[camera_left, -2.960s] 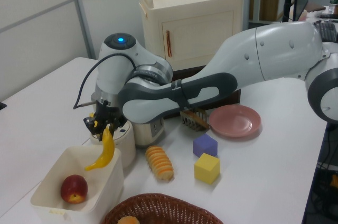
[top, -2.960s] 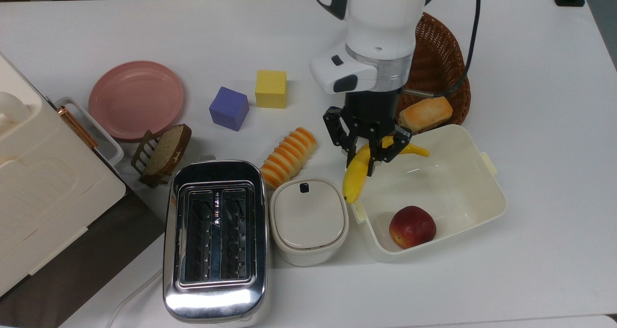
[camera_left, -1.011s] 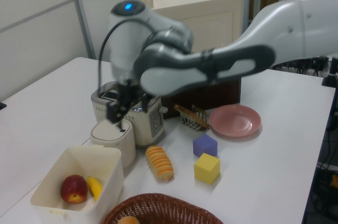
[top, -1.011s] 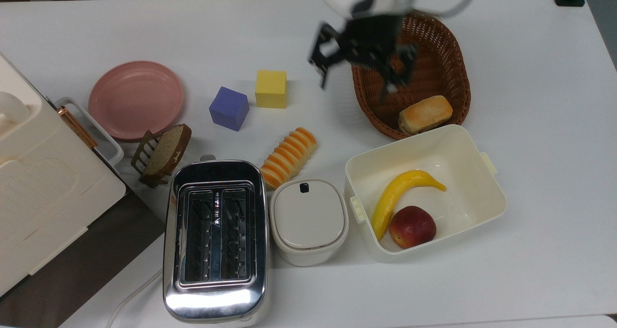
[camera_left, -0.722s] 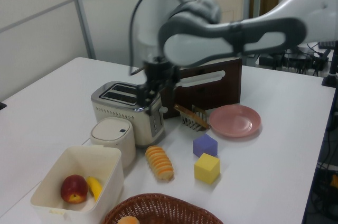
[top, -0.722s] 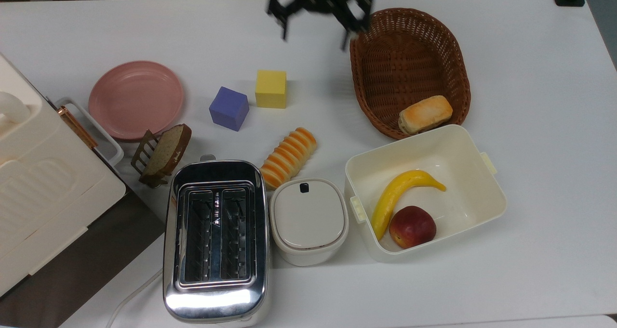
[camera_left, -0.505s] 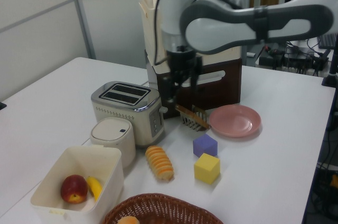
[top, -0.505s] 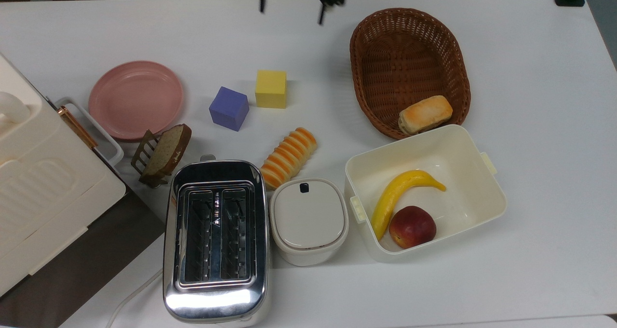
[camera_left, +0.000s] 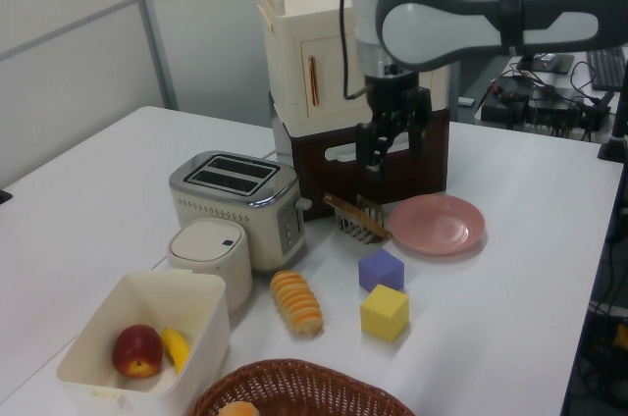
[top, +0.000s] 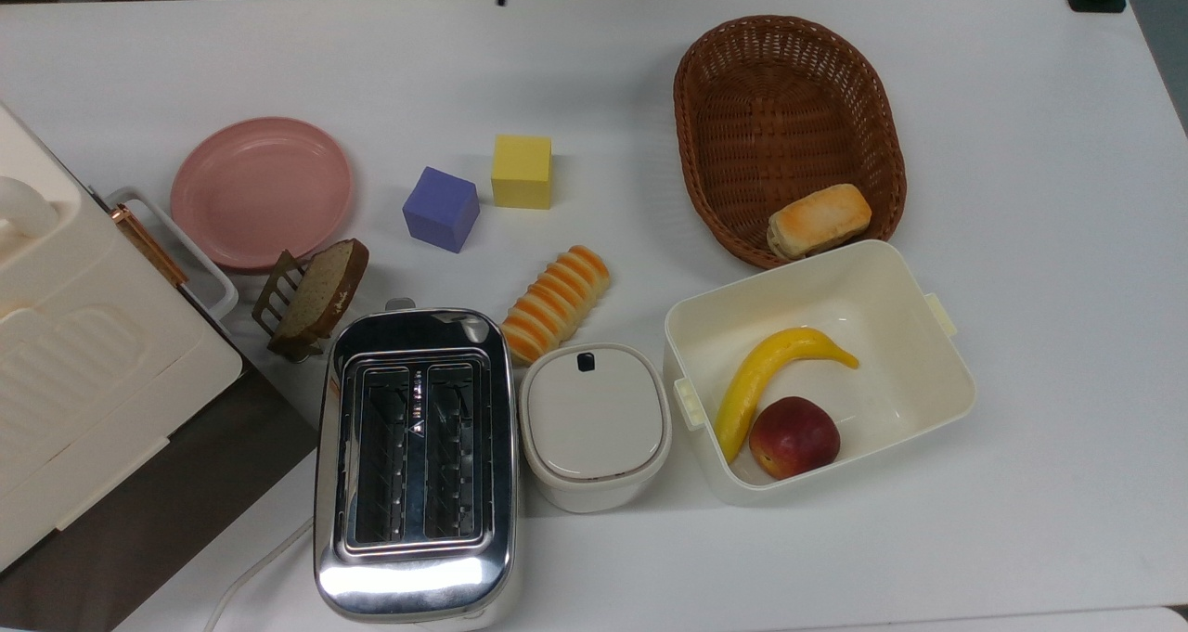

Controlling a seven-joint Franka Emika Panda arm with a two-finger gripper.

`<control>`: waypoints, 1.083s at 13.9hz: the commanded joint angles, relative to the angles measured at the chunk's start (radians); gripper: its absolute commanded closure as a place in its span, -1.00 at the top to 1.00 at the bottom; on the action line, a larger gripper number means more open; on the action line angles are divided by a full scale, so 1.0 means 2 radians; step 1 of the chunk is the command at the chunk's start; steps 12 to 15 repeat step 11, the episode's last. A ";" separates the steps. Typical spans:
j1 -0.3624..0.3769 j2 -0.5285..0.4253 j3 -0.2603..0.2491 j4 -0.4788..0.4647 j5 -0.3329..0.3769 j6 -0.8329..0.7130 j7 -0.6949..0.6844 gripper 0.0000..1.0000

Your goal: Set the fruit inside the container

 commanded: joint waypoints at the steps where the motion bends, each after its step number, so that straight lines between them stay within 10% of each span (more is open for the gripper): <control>1: -0.009 -0.013 -0.001 -0.007 0.015 -0.014 -0.018 1.00; 5: -0.014 0.043 -0.001 0.073 0.015 -0.063 -0.015 1.00; 15: -0.015 0.051 -0.006 0.076 0.018 -0.062 -0.021 1.00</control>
